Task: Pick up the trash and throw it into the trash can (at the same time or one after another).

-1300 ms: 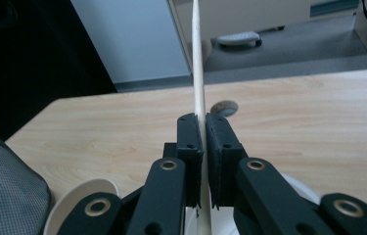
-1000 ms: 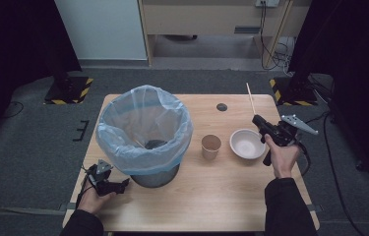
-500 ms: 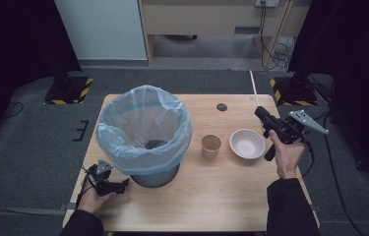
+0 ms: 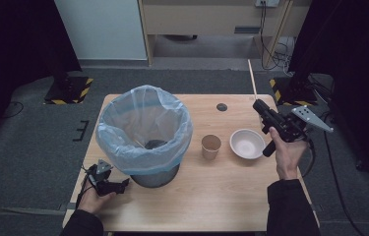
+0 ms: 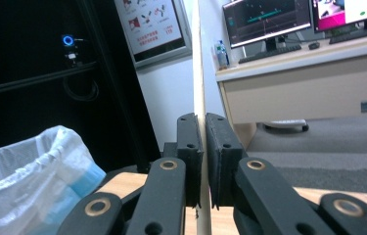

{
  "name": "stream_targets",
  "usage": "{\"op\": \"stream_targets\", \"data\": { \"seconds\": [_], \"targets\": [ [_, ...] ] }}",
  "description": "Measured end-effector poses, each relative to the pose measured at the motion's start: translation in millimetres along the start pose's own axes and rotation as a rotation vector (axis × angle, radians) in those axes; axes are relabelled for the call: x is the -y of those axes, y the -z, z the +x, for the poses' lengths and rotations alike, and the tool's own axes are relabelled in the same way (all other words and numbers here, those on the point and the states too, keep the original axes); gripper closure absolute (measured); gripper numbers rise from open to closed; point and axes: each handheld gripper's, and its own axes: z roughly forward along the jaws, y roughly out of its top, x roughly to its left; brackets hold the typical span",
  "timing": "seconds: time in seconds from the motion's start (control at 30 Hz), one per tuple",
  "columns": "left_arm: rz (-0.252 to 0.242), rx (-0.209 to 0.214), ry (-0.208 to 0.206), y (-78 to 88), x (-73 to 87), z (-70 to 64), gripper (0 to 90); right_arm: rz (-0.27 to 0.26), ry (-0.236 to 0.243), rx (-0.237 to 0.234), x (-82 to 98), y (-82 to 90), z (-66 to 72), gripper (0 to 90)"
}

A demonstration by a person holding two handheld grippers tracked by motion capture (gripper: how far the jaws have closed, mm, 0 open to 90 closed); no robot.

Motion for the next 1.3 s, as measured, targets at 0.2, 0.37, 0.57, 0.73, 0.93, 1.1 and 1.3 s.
{"op": "stream_targets", "data": {
  "seconds": [0.2,0.37,0.57,0.73,0.93,1.1,1.3],
  "targets": [
    [0.000,0.000,0.000,0.0,0.0,0.0,0.0,-0.041,0.011,-0.020,-13.1,2.9,8.7,85.7],
    [0.000,0.000,0.000,0.0,0.0,0.0,0.0,-0.059,0.020,-0.039,-20.8,2.6,16.2,85.7],
    [0.000,0.000,0.000,0.0,0.0,0.0,0.0,-0.076,0.036,-0.062,-33.0,0.3,26.2,85.7],
    [0.000,0.000,0.000,0.0,0.0,0.0,0.0,-0.085,0.046,-0.078,-41.3,-2.0,34.1,85.7],
    [0.000,0.000,0.000,0.0,0.0,0.0,0.0,-0.105,0.055,-0.102,-51.1,-6.0,45.8,85.8],
    [0.000,0.000,0.000,0.0,0.0,0.0,0.0,-0.109,0.058,-0.123,-55.0,-11.0,54.5,85.8],
    [0.000,0.000,0.000,0.0,0.0,0.0,0.0,-0.110,0.061,-0.157,-59.2,-18.9,67.7,85.8]
  ]
}}
